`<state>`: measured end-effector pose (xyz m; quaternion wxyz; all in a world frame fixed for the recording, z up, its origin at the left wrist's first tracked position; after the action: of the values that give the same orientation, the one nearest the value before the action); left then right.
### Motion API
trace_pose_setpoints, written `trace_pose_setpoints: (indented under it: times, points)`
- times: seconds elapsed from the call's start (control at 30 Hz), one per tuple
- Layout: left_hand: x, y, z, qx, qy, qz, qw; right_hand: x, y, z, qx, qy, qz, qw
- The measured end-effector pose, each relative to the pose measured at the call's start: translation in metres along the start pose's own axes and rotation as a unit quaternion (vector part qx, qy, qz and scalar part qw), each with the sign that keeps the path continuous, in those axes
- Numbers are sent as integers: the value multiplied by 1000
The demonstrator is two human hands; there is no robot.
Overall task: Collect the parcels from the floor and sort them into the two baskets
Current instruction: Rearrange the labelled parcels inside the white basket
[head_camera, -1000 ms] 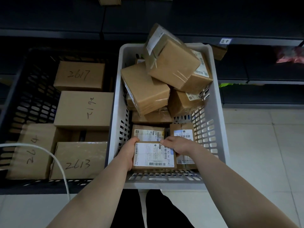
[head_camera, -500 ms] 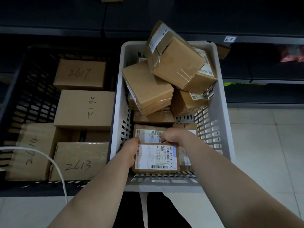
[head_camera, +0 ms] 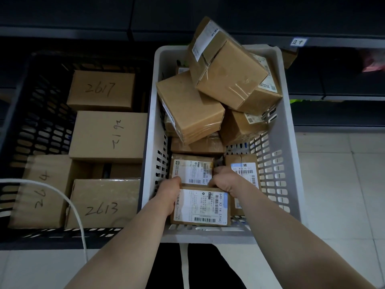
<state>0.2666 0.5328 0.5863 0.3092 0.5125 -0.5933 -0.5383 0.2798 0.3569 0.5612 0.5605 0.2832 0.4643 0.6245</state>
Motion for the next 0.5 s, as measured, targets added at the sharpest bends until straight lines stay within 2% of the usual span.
trace_pose_setpoints:
  times: [0.07, 0.17, 0.4, 0.5]
  points:
    - [0, 0, 0, -5, 3, -1, 1000, -1, 0, -4, -8, -19, -1, 1000]
    - [0, 1, -1, -10, 12, -5, 1000, -1, -1, -4, 3, 12, -2, 1000]
    - [-1, -3, 1, -8, 14, -16, 1000, 4, -7, 3, 21, 202, 23, 979]
    - [-1, -7, 1, -8, 6, -14, 1000, 6, -7, 5, 33, 239, 53, 969]
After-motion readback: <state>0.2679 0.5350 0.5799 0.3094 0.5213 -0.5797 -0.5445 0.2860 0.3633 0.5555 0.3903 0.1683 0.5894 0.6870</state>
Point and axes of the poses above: each hand's wrist, its own y-axis away from the middle knuckle, its own x-axis out of the palm, z = x × y, the point moved 3 cm from there along -y, towards the middle knuckle, and after that the axes turned 14 degrees about -y, right-handed, at the moved point
